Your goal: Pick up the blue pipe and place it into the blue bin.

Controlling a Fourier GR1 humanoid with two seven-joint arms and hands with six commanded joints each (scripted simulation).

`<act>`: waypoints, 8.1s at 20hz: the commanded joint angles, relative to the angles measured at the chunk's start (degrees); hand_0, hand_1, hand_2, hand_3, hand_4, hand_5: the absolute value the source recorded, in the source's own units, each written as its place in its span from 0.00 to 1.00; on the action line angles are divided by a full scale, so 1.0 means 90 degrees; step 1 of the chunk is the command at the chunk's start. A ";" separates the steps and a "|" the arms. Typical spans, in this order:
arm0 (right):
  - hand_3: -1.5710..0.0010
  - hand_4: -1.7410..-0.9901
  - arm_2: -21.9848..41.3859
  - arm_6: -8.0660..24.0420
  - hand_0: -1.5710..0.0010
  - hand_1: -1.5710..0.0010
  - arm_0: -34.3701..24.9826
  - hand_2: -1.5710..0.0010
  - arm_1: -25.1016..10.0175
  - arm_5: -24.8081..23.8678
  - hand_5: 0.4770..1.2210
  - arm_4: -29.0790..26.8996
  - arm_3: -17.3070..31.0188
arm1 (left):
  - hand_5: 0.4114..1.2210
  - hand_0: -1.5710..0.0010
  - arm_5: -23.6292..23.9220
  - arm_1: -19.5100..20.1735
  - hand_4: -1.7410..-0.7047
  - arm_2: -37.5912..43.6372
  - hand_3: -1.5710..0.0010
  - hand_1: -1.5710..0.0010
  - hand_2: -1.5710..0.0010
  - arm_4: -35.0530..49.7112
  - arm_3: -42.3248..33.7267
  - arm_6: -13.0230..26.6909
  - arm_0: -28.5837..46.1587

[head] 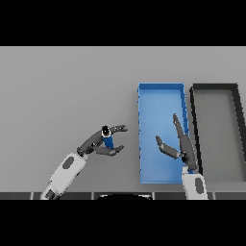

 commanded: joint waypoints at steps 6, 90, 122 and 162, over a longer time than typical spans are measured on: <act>1.00 0.72 0.0045 0.0080 1.00 1.00 -0.0133 1.00 0.0105 0.0016 0.17 -0.0038 0.0074 | 0.82 0.28 -0.0005 -0.0134 0.14 -0.0230 0.25 0.23 0.22 -0.0009 -0.0016 -0.0233 0.0128; 0.00 0.33 0.1594 0.1973 0.00 0.00 -0.4059 0.00 0.0363 0.4069 1.00 -0.2891 -0.0006 | 0.35 0.94 -0.0599 -0.0062 0.81 -0.0061 0.94 0.94 0.95 -0.1340 -0.1647 0.0606 -0.0216; 0.00 0.00 -0.1283 0.3287 0.00 0.00 -0.7131 0.00 -0.1543 0.1314 0.86 -0.5086 0.2823 | 0.10 1.00 -0.0681 -0.0040 0.81 0.0013 1.00 1.00 1.00 -0.0946 -0.1791 0.1225 0.0061; 1.00 0.82 0.4308 0.3477 0.99 0.99 -0.5620 0.99 -0.3461 -0.0135 0.26 -0.6223 0.4422 | 0.07 1.00 -0.0629 -0.0297 0.79 0.0035 1.00 1.00 1.00 -0.0879 -0.1571 0.1429 -0.0059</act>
